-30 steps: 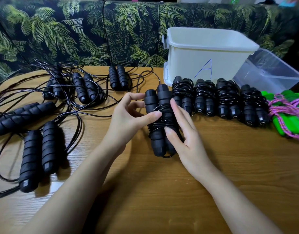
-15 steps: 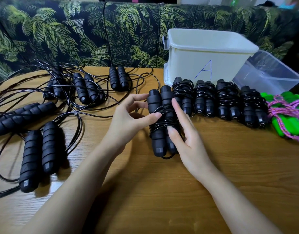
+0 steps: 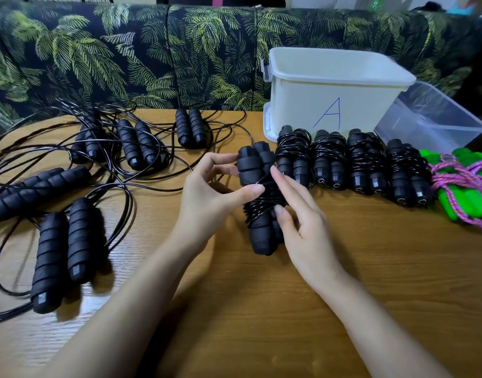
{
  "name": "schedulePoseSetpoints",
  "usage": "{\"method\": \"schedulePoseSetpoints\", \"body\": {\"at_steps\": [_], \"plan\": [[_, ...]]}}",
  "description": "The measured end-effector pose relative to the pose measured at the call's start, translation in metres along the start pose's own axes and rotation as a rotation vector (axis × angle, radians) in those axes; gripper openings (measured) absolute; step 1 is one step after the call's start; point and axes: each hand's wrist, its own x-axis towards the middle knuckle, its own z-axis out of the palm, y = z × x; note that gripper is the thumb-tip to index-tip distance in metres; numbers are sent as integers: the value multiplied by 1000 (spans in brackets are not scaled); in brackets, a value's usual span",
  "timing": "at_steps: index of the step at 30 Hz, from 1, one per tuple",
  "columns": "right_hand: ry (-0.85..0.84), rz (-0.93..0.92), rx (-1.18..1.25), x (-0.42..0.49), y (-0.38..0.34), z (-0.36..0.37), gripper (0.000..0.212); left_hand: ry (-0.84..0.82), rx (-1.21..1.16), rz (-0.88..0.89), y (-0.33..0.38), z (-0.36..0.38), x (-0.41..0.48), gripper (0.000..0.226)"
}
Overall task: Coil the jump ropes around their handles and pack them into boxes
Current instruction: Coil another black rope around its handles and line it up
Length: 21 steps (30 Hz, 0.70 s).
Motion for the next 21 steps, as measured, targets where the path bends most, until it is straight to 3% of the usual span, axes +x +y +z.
{"method": "schedulePoseSetpoints", "body": {"at_steps": [8,12,15,21], "plan": [[-98,76,56,-2,-5,1,68,-93,-5,33,5,-3,0,63],[-145,144,-89,-2,-13,-1,98,-143,3,57,5,-2,-1,60],[-66,136,-190,-3,-14,1,109,-174,20,81,3,0,-1,59],[59,82,-287,-4,-12,6,98,-184,-4,71,4,1,-2,59]]}}
